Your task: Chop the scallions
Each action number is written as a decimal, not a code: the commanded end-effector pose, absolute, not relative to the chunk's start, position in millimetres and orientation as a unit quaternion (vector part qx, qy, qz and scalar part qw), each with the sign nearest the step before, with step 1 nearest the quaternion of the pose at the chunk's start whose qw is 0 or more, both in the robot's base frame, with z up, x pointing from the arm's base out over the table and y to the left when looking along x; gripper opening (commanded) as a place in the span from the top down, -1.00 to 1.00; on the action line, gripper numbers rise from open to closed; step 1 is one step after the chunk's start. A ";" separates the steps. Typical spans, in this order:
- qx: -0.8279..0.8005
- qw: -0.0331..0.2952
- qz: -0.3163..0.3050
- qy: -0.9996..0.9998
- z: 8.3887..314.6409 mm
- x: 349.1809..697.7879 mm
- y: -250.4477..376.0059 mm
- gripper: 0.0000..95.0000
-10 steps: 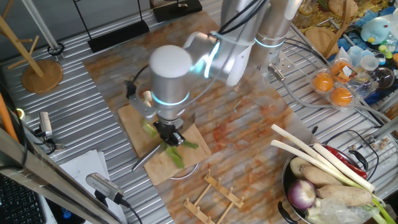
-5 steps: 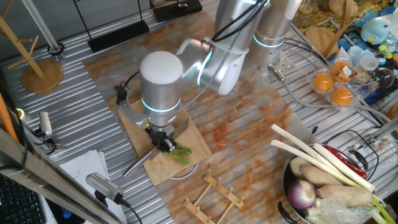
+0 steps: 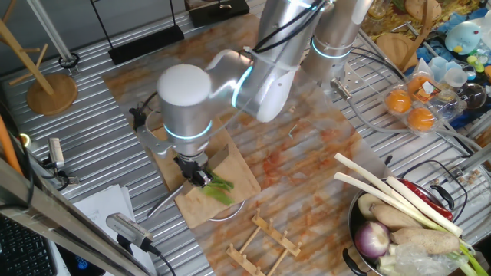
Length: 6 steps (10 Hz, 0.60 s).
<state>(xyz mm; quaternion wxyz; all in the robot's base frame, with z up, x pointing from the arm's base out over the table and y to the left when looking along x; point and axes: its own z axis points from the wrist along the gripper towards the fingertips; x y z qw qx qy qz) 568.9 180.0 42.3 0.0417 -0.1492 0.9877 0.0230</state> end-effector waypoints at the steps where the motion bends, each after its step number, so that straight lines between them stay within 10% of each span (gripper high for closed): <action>1: -0.158 0.053 0.000 0.986 23.2 557.8 175.4 1.00; 6: -0.167 0.054 0.008 0.984 28.5 547.9 161.0 1.00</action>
